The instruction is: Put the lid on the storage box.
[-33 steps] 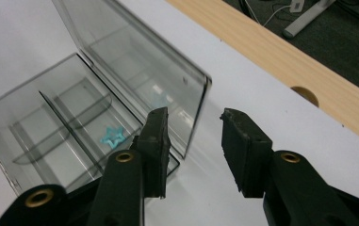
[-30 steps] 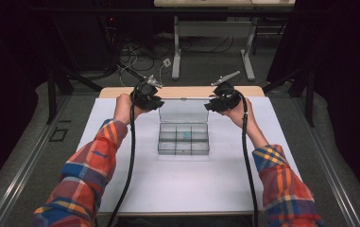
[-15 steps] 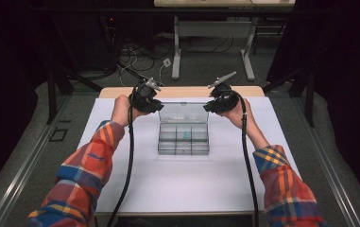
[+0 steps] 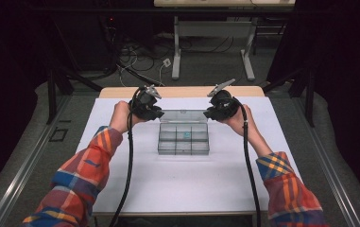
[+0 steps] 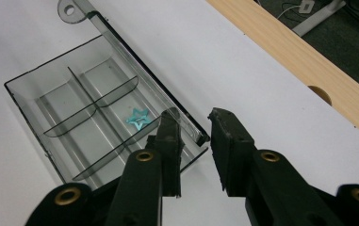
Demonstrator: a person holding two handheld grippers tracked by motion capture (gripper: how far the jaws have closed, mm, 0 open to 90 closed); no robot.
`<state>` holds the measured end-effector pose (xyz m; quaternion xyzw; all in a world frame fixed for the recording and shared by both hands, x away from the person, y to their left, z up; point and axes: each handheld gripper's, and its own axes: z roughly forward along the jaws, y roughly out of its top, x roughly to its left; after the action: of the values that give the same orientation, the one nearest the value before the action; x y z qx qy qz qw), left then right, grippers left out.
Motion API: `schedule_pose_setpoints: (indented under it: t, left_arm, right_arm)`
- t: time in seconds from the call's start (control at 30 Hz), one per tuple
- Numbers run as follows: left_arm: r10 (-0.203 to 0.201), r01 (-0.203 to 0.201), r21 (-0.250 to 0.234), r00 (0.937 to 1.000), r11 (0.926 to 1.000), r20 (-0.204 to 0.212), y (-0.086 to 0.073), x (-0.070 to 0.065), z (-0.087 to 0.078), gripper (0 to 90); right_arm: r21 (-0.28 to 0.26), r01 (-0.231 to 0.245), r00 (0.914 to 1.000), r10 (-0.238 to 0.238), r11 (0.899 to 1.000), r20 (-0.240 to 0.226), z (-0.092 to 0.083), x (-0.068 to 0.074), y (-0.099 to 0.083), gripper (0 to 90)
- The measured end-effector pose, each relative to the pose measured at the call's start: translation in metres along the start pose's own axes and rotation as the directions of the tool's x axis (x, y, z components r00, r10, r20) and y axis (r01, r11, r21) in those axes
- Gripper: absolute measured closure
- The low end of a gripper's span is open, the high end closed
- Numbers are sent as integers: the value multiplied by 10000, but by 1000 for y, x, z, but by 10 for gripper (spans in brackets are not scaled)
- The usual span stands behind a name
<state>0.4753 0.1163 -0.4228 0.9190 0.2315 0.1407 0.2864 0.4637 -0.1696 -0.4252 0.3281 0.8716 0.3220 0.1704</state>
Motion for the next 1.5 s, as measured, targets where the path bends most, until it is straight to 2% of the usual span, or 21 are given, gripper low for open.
schedule_pose_setpoints:
  t: [0.17,0.23,0.33,0.37,0.47,0.53,0.6,0.63,0.7,0.8,0.87,0.97,1.5]
  left_arm:
    - [42,-42,99,10000,9999,-29,-3,-4,1,713]
    - [-35,34,121,10000,9999,18,-4,-5,1,709]
    - [-52,50,214,10000,9998,85,-6,-5,3,703]
    - [-29,27,261,10000,9997,66,-7,-6,3,697]
    - [-27,24,292,9999,9996,120,-9,-8,4,691]
    - [-19,14,339,9999,9994,136,-9,-9,4,687]
    - [-26,22,301,9999,9995,128,-10,-10,4,683]
    - [-39,34,334,9999,9994,139,-10,-11,4,681]
    - [-7,1,355,9999,9994,164,-11,-12,4,673]
    - [-10,1,414,9998,9991,193,-13,-14,5,660]
    - [-2,-3,397,9999,9992,136,-14,-15,6,657]
    - [16,-25,430,9998,9991,206,-17,-17,7,650]
    - [162,-160,479,9999,9987,-37,-26,-28,10,629]
  right_arm:
    - [244,192,9998,-194,9995,74,-2,5,-3,719]
    - [82,162,9998,-163,9998,149,-1,7,-4,716]
    - [88,248,9996,-249,9997,115,-1,8,-6,711]
    - [283,295,9995,-298,9992,113,-2,9,-6,706]
    - [364,347,9993,-353,9987,143,-2,12,-7,696]
    - [217,392,9991,-395,9990,164,-1,14,-9,692]
    - [440,438,9989,-444,9981,115,-2,15,-9,689]
    - [259,397,9990,-402,9989,213,-1,16,-11,688]
    - [414,425,9989,-432,9982,165,-3,17,-11,682]
    - [232,441,9989,-444,9988,135,-1,18,-14,673]
    - [423,427,9990,-432,9982,97,-2,19,-16,669]
    - [408,418,9991,-422,9983,82,-1,20,-19,660]
    - [531,415,9991,-418,9977,47,1,28,-31,640]
